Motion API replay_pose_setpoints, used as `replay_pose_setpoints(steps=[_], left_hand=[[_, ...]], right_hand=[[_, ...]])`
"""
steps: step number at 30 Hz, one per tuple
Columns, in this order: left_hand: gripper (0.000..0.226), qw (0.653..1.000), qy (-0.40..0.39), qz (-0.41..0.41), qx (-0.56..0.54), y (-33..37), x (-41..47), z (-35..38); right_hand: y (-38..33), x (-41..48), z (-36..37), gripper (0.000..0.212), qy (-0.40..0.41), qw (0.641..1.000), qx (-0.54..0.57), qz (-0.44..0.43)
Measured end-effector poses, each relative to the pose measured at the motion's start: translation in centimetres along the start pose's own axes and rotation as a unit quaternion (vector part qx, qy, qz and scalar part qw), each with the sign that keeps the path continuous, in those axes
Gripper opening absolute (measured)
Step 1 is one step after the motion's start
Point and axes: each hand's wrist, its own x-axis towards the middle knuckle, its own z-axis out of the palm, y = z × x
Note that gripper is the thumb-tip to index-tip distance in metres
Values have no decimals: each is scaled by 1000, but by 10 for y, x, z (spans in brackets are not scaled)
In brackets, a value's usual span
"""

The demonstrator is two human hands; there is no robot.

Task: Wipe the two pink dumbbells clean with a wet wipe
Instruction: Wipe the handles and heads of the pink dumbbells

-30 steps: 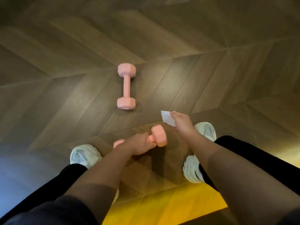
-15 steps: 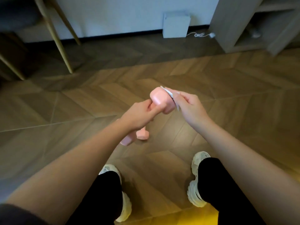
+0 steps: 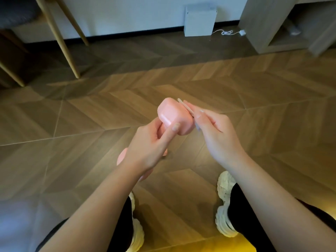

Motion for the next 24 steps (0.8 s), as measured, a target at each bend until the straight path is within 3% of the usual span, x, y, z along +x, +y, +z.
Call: replay_pose_setpoints(steps=[4, 8, 15, 24], left_hand=[[57, 999, 16, 32, -16, 3, -6, -1], [61, 997, 3, 59, 43, 2, -5, -1], [45, 994, -29, 60, 87, -2, 0, 5], [47, 990, -47, 54, 120, -5, 2, 7]], right_hand=[[6, 1, 0, 35, -10, 999, 39, 1], [7, 2, -6, 34, -22, 998, 52, -7], [9, 6, -4, 35, -35, 999, 33, -2], [5, 4, -4, 35, -39, 999, 10, 17]])
